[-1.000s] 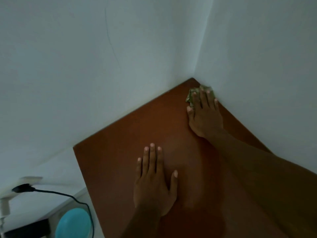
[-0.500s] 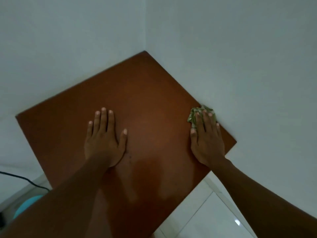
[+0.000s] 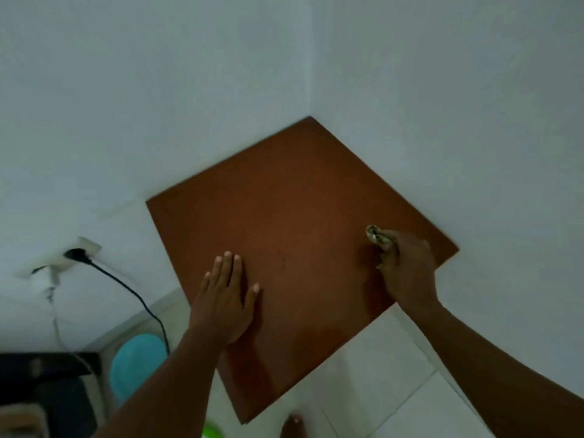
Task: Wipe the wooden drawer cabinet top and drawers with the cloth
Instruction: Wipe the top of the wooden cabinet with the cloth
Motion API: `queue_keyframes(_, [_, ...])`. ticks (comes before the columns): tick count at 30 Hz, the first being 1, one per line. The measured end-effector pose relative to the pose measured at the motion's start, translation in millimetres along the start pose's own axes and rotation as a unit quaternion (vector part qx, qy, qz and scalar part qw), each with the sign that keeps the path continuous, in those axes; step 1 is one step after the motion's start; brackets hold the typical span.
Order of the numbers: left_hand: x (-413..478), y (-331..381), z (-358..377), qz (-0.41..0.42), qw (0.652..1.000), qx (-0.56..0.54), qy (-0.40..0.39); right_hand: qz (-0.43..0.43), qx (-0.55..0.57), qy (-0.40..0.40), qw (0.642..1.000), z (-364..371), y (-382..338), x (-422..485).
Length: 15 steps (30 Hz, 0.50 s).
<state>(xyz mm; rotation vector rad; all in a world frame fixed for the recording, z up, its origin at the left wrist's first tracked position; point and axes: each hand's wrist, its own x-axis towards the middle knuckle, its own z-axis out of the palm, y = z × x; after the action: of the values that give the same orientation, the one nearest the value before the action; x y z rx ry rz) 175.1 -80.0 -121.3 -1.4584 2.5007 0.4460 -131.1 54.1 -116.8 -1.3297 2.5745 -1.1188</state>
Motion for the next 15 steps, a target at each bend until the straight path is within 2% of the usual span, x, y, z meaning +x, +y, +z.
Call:
queue_keyframes(4, [-2, -38, -6, -0.021, 1.000, -0.007, -0.002, -0.051, 0.022, -0.064, 0.996, 71, -101, 20])
queue_keyframes(8, [20, -77, -9, 0.012, 1.000, -0.006, 0.018, -0.080, 0.025, -0.072, 0.994, 151, -181, 51])
queue_keyframes(11, [41, -94, -11, 0.048, 0.998, -0.007, 0.026, -0.107, -0.014, -0.077, 0.991, 193, -216, 72])
queue_keyframes(15, [53, -97, -6, 0.055, 0.997, -0.026, 0.046, -0.129, -0.102, -0.180, 0.970, 223, -230, 85])
